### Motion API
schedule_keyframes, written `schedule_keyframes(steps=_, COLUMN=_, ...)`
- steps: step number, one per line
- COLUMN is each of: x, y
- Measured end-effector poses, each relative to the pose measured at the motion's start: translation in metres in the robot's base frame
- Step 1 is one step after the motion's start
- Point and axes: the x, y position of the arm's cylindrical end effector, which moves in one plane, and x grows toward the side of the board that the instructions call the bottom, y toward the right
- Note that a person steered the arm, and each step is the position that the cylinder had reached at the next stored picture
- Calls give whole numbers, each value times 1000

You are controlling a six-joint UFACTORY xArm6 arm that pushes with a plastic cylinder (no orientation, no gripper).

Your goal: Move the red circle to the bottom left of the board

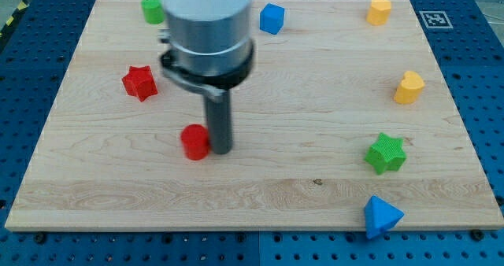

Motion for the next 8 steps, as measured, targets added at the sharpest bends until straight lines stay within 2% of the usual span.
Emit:
schedule_keyframes(steps=2, x=-5, y=19)
schedule_keyframes(steps=4, x=-5, y=-45)
schedule_keyframes(steps=5, x=-9, y=-46)
schedule_keyframes(steps=6, x=0, y=-72)
schedule_keyframes(steps=8, x=-20, y=-80)
